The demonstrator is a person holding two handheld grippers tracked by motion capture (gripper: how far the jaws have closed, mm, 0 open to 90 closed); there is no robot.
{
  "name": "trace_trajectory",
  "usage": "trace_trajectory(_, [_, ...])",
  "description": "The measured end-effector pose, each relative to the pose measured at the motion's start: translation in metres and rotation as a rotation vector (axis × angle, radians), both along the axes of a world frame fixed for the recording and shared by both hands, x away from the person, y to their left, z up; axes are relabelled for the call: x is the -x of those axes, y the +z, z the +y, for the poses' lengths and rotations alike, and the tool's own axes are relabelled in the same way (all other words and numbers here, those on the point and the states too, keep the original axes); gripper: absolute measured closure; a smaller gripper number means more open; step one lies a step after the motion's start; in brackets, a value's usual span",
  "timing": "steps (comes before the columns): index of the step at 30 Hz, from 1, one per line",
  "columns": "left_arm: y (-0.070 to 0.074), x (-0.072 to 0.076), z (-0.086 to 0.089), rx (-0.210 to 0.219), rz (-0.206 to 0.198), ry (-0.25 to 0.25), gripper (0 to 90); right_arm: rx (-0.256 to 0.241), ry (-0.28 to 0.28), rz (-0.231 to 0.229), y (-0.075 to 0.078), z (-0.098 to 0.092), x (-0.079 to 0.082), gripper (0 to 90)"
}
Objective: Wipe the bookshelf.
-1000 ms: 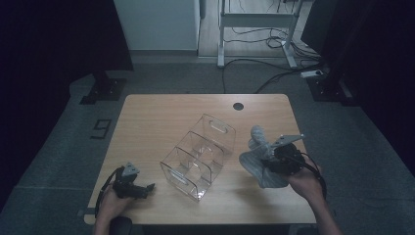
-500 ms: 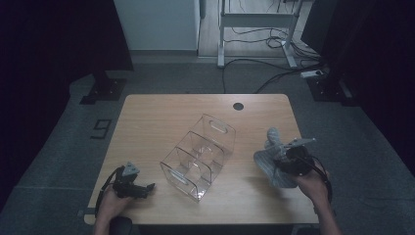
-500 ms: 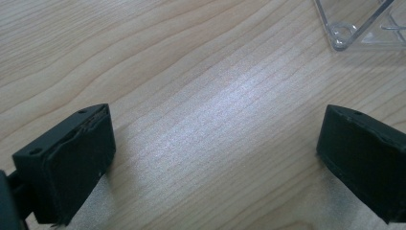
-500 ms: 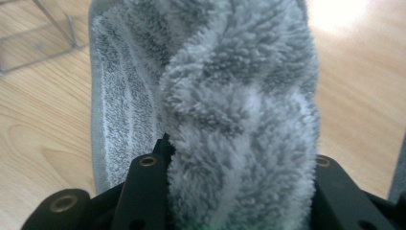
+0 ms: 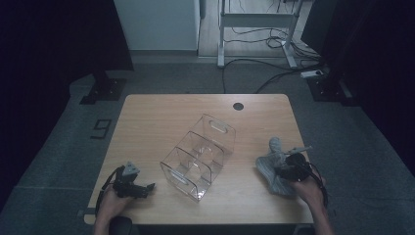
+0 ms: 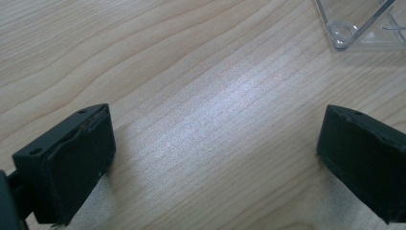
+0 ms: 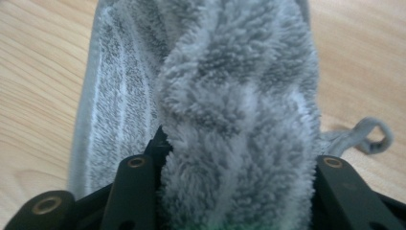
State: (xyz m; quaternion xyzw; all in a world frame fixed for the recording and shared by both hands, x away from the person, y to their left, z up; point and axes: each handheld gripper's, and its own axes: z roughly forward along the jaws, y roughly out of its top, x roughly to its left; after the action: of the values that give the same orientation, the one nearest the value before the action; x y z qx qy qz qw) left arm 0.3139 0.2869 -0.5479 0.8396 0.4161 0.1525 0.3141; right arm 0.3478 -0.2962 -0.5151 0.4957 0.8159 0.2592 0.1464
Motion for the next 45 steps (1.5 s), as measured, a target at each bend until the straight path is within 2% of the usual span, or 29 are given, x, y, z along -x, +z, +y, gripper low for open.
trace_trajectory(4, [0.000,0.000,0.000,-0.002,0.003,0.000,0.0,-0.003,0.001,-0.006,-0.004,0.000,0.000,44.0])
trace_trajectory(8, [0.001,0.000,-0.001,-0.003,0.008,0.003,0.0,0.004,0.031,-0.006,-0.005,0.004,-0.001,33.2])
trace_trajectory(12, [0.002,0.000,0.000,-0.009,0.016,0.000,0.0,-0.015,0.045,-0.011,-0.003,0.006,-0.003,22.1])
trace_trajectory(14, [0.002,0.000,0.000,-0.014,0.023,0.004,0.0,-0.015,0.052,-0.025,-0.001,0.007,-0.003,18.6])
trace_trajectory(17, [0.003,0.000,0.001,-0.012,0.025,0.017,0.0,-0.041,0.069,-0.049,0.004,0.007,-0.002,12.9])
trace_trajectory(20, [0.008,0.001,0.001,-0.005,0.002,0.025,0.0,-0.063,0.072,-0.078,0.011,0.006,0.000,11.8])
trace_trajectory(25, [0.017,0.004,-0.001,0.036,-0.034,0.012,0.0,-0.098,0.091,-0.112,0.021,0.005,0.002,9.7])
trace_trajectory(27, [0.021,0.005,-0.003,0.041,-0.048,-0.001,0.0,-0.133,0.116,-0.095,0.026,0.006,0.001,8.0])
trace_trajectory(30, [0.025,0.007,-0.006,0.055,-0.060,-0.022,0.0,-0.176,0.134,-0.115,0.034,0.010,0.003,7.6])
trace_trajectory(33, [0.030,0.008,-0.010,0.066,-0.075,-0.045,0.0,-0.194,0.149,-0.119,0.040,0.016,0.002,5.4])
trace_trajectory(37, [0.036,0.010,-0.016,0.102,-0.089,-0.066,0.0,-0.223,0.168,-0.121,0.049,0.025,-0.001,4.1])
trace_trajectory(40, [0.041,0.012,-0.024,0.100,-0.099,-0.088,0.0,-0.262,0.189,-0.126,0.056,0.035,-0.005,3.3])
trace_trajectory(43, [0.043,0.013,-0.028,0.096,-0.107,-0.099,0.0,-0.255,0.207,-0.105,0.060,0.047,-0.010,2.1])
trace_trajectory(45, [0.045,0.014,-0.031,0.100,-0.112,-0.103,0.0,-0.271,0.212,-0.099,0.061,0.055,-0.014,3.9])
